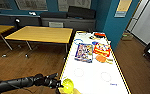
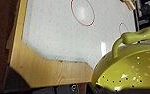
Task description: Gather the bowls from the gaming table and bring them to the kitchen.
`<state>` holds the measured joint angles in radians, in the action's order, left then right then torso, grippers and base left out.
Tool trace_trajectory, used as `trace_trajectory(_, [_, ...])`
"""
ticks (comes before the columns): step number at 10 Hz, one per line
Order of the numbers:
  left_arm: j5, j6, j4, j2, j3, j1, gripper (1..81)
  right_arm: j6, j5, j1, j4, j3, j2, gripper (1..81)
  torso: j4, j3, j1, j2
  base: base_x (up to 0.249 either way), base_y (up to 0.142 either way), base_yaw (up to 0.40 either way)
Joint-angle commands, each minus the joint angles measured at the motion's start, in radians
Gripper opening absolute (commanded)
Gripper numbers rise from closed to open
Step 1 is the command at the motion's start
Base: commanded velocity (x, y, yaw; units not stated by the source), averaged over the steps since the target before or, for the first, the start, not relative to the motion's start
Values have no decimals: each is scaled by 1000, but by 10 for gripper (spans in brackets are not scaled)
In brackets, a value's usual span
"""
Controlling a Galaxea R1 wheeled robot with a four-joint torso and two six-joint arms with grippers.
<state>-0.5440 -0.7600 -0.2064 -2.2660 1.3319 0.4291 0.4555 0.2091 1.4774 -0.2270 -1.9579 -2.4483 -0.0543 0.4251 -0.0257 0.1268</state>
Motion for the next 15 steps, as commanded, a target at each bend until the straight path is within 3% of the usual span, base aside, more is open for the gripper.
trace_trajectory(1, [268, 4, -329, 284, -207, 375, 10, -5, -43, 11, -40, 7, 44, 10, 0, 0, 0, 0, 0, 0, 0])
trace_trajectory(4, [511, 4, -425, 223, 57, 656, 10, -5, -25, 27, -60, -60, 7, 10, 0, 0, 0, 0, 0, 0, 0])
trace_trajectory(7, [671, 2, -429, 57, 386, 843, 10, -5, -25, 33, -61, -137, -57, 10, 0, 0, 0, 0, 0, 0, 0])
trace_trajectory(10, [679, -7, -416, -83, 613, 917, 10, -5, -24, 36, -75, -157, -74, 10, 0, -1, 1, 1, 0, 0, 0])
trace_trajectory(13, [691, -15, -416, -202, 742, 958, 10, -5, -25, 38, -75, -168, -88, 10, 0, -2, 1, 1, 0, 0, 0])
trace_trajectory(15, [659, -16, -418, -253, 783, 981, 10, -1, -30, 39, -75, -176, -96, 10, 0, -2, 2, 1, 0, 0, 0])
